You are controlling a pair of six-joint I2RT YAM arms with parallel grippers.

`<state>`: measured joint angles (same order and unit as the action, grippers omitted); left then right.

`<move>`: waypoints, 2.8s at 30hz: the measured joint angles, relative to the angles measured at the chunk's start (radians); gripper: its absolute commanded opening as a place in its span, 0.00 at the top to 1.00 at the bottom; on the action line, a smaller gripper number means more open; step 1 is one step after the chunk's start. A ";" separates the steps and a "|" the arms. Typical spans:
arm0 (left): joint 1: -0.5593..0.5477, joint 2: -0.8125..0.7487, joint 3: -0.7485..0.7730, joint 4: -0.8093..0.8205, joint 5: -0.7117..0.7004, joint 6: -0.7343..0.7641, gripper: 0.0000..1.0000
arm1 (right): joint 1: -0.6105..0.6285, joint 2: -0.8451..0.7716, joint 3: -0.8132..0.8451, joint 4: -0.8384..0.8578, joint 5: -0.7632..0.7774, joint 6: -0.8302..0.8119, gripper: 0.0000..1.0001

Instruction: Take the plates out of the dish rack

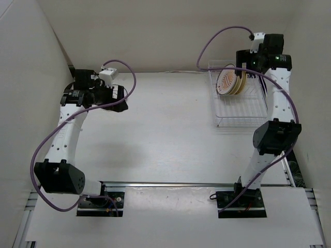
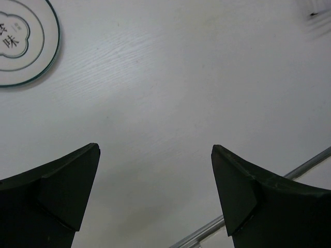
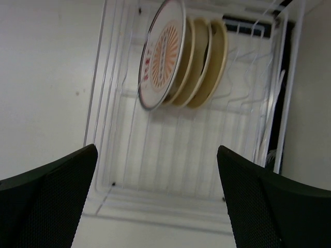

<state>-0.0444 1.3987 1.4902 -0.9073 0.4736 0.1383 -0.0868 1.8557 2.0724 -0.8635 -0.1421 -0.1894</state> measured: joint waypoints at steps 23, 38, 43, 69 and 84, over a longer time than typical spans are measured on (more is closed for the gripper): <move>-0.003 -0.048 -0.122 -0.083 -0.031 0.051 0.00 | 0.056 0.359 0.275 -0.004 0.209 0.099 0.10; -0.003 0.032 -0.122 -0.083 -0.016 0.037 0.00 | 0.071 0.495 0.394 -0.002 0.187 0.138 0.54; -0.003 0.032 -0.122 -0.082 -0.017 0.038 0.00 | 0.070 0.531 0.414 -0.002 0.188 0.141 0.69; -0.003 0.035 -0.122 -0.082 -0.009 0.037 0.00 | 0.161 0.319 0.379 -0.032 0.586 0.217 1.00; -0.003 0.052 -0.124 -0.003 0.225 -0.218 0.00 | 0.182 -0.206 -0.251 -0.064 -0.094 0.283 1.00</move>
<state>-0.0471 1.4509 1.3666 -0.9108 0.6991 -0.0799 0.0956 1.6497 1.8210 -0.9276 -0.2363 0.0940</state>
